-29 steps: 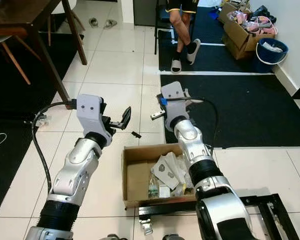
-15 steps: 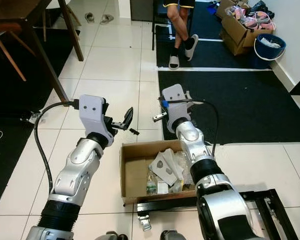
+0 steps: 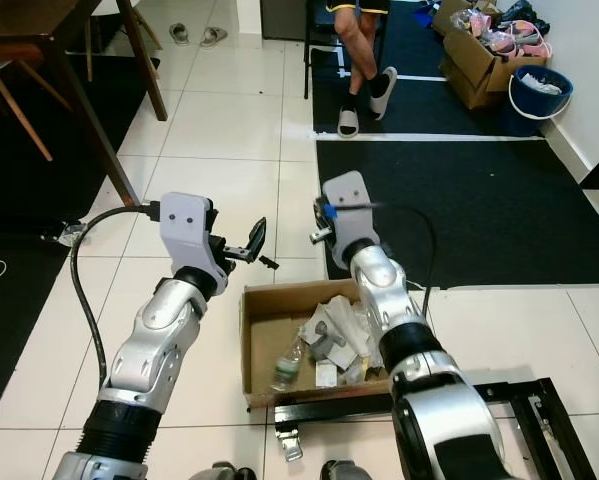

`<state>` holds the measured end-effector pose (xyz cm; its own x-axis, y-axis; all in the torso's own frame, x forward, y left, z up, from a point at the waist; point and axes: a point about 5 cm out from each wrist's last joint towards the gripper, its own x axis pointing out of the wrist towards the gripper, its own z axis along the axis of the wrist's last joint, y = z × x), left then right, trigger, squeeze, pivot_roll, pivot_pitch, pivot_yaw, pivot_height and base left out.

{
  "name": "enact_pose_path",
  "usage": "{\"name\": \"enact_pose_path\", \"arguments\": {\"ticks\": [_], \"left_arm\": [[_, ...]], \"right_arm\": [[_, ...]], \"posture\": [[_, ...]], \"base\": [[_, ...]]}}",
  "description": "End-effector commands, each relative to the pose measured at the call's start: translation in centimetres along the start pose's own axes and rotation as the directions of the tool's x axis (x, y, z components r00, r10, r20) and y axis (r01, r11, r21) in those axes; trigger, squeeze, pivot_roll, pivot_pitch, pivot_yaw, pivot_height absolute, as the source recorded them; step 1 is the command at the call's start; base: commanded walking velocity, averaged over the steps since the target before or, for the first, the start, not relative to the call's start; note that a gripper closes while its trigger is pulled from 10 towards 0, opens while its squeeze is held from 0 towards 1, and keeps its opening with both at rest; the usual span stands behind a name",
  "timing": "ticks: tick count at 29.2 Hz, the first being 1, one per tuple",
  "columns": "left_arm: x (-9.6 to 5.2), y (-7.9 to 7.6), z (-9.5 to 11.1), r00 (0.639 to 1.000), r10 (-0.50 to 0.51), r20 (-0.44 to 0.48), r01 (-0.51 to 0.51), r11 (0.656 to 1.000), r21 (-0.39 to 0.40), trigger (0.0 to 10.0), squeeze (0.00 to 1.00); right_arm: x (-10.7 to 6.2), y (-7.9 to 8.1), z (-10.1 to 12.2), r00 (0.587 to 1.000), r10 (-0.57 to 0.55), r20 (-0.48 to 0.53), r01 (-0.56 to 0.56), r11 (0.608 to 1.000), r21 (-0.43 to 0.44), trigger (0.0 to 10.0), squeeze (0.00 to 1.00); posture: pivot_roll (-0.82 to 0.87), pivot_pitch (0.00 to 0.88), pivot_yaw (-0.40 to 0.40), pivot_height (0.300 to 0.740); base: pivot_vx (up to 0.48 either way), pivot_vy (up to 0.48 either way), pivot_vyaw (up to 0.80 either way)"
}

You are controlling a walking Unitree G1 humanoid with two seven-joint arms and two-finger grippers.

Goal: Picking trash to rubbish bin

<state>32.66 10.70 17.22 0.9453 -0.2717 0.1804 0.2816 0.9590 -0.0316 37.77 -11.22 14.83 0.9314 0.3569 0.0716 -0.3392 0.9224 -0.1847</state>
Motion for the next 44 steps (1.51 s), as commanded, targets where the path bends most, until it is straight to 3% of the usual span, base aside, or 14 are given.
{"name": "enact_pose_path", "arguments": {"ticks": [1,3,5,8,11,14,26,44], "left_arm": [[-0.2,0.0,-0.4,1.0,0.0,-0.011,0.0,1.0,0.008,10.0,0.0],[-0.3,0.1,-0.5,1.0,0.003,-0.013,-0.003,1.0,0.009,10.0,0.0],[-0.6,0.4,-0.8,0.999,0.023,-0.024,-0.023,1.0,0.016,10.0,0.0],[-0.7,0.5,-0.9,0.999,0.031,-0.027,-0.031,0.999,0.019,10.0,0.0],[-0.9,1.3,-1.1,0.998,0.063,-0.028,-0.062,0.998,0.021,10.0,0.0],[-1.0,1.1,-1.2,0.999,0.045,-0.03,-0.044,0.999,0.014,10.0,0.0],[-1.5,-0.1,-1.6,1.0,0.011,-0.028,-0.012,1.0,-0.004,10.0,0.0],[-1.8,-0.5,-1.8,1.0,0.005,-0.031,-0.005,1.0,-0.009,10.0,0.0]], "right_arm": [[-1.0,-0.6,-1.0,0.999,-0.042,-0.015,0.043,0.999,0.029,10.0,0.0],[-1.4,-0.9,-1.4,0.998,-0.066,-0.018,0.066,0.997,0.04,10.0,0.0],[-2.9,-2.1,-2.2,0.984,-0.176,-0.02,0.177,0.98,0.093,10.0,0.0],[-3.4,-2.4,-2.4,0.977,-0.21,-0.021,0.211,0.971,0.112,10.0,0.0],[-6.5,-4.2,-3.3,0.931,-0.363,-0.032,0.363,0.917,0.167,10.0,0.0],[-7.5,-4.1,-3.3,0.93,-0.366,-0.021,0.364,0.918,0.154,10.0,0.0],[-8.0,-2.2,-2.9,0.948,-0.317,-0.033,0.318,0.936,0.15,10.0,0.0],[-8.0,-0.8,-1.9,0.964,-0.266,-0.021,0.267,0.957,0.118,10.0,0.0]], "posture": [[-0.03,0.214,-0.028,0.74],[-0.03,0.214,-0.028,0.74],[-0.03,0.197,-0.021,0.74],[-0.03,0.191,-0.019,0.74],[-0.04,0.146,0.002,0.74],[-0.05,0.12,0.017,0.74],[-0.05,0.119,0.013,0.74],[-0.04,0.094,0.008,0.74]], "base": [[0.0,0.0,0.0],[0.0,0.0,0.0],[0.0,0.0,0.0],[0.0,0.0,0.0],[0.0,0.0,0.0],[0.0,0.0,0.0],[0.0,0.0,0.0],[0.0,0.0,0.8]]}}
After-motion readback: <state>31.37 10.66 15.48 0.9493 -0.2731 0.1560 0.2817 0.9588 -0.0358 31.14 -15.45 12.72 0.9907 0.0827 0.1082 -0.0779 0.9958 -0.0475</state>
